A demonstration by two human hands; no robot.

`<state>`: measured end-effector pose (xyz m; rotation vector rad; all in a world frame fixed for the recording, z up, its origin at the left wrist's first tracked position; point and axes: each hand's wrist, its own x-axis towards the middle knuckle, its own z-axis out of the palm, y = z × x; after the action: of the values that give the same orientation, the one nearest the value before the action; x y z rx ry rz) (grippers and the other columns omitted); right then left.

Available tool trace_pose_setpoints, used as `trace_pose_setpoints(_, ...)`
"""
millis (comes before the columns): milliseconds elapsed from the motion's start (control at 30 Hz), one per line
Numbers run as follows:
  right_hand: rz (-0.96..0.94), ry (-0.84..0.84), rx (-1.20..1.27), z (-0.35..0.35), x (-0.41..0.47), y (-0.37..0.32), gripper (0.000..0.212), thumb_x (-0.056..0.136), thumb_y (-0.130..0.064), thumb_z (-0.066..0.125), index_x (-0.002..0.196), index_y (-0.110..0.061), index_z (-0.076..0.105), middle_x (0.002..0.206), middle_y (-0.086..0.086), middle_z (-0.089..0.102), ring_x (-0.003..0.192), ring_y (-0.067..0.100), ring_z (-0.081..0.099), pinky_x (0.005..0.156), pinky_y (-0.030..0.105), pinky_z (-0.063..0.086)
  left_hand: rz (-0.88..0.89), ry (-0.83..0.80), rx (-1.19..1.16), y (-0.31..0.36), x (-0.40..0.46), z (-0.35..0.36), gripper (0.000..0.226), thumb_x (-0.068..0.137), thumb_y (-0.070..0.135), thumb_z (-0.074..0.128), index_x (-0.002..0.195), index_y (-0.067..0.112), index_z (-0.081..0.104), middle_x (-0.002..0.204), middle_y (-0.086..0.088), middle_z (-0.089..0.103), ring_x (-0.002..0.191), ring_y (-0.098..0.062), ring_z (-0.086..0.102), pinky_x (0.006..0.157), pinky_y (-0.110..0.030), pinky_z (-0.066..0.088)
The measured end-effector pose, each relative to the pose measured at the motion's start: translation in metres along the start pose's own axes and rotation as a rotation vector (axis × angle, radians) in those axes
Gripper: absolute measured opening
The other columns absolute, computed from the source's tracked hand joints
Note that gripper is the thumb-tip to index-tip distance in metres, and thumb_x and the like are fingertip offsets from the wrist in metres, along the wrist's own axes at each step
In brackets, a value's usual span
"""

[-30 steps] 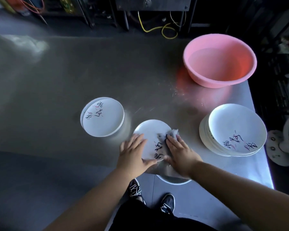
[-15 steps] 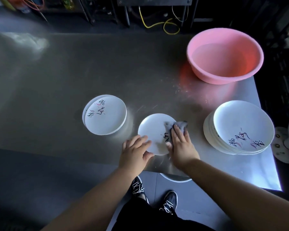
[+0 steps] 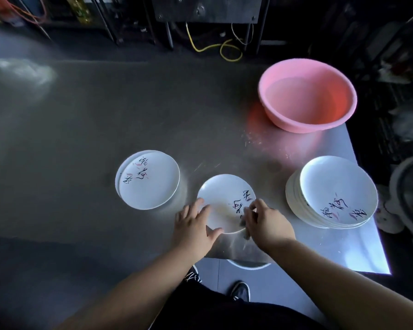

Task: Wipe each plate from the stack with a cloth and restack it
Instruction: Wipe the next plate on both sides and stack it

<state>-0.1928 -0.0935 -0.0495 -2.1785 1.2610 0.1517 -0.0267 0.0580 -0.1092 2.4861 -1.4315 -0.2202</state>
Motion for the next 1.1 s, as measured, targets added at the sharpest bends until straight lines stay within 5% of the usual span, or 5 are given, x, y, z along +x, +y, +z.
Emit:
trace_pose_setpoints(133, 0.263, -0.139, -0.111, -0.023, 0.038, -0.011, 0.04, 0.102, -0.053, 0.041, 0.116, -0.016, 0.048, 0.097, 0.007, 0.072, 0.078, 0.026, 0.066, 0.07, 0.035, 0.052, -0.31, -0.247, -0.106, -0.002, 0.029, -0.031, 0.073, 0.096, 0.059, 0.054, 0.153, 0.017, 0.037, 0.144, -0.007, 0.054, 0.126, -0.03, 0.057, 0.1, -0.041, 0.048)
trace_pose_setpoints(433, 0.4, -0.358, -0.057, -0.025, 0.068, -0.033, 0.053, 0.109, -0.042, 0.038, 0.076, -0.009, 0.063, 0.043, 0.001, 0.058, 0.039, 0.017, 0.054, 0.041, 0.019, 0.037, -0.43, -0.7, -0.324, -0.015, 0.081, -0.056, 0.068, 0.073, 0.073, 0.051, 0.112, 0.017, 0.051, 0.087, -0.007, 0.074, 0.082, -0.031, 0.076, 0.075, -0.044, 0.062)
trace_pose_setpoints(600, 0.339, -0.11, 0.207, -0.032, 0.053, -0.038, 0.031, 0.112, -0.034, 0.034, 0.108, -0.01, 0.054, 0.089, 0.004, 0.072, 0.073, 0.021, 0.064, 0.064, 0.028, 0.048, -0.529, -0.629, -0.488, -0.004, 0.081, -0.09, 0.08, 0.09, 0.083, 0.026, 0.125, 0.013, 0.044, 0.093, -0.01, 0.078, 0.074, -0.021, 0.071, 0.068, -0.03, 0.053)
trace_pose_setpoints(833, 0.091, 0.317, 0.693, -0.088, 0.017, -0.078, 0.033, 0.114, -0.031, 0.034, 0.094, -0.011, 0.052, 0.054, 0.003, 0.064, 0.047, 0.01, 0.056, 0.058, 0.032, 0.046, -0.757, -0.194, -1.479, 0.005, 0.102, -0.12, 0.025, 0.11, 0.04, 0.048, 0.109, 0.016, 0.053, 0.118, -0.009, 0.066, 0.101, -0.017, 0.067, 0.087, -0.039, 0.058)
trace_pose_setpoints(1100, -0.069, 0.633, 0.25, -0.127, 0.03, -0.097, 0.017, 0.104, -0.023, 0.048, 0.099, -0.025, 0.064, 0.106, -0.005, 0.061, 0.088, 0.019, 0.057, 0.077, 0.035, 0.046, -0.507, -0.241, -1.775, -0.001, 0.133, -0.192, 0.038, 0.104, -0.005, 0.047, 0.135, 0.008, 0.063, 0.129, -0.016, 0.072, 0.12, -0.033, 0.069, 0.088, -0.041, 0.057)
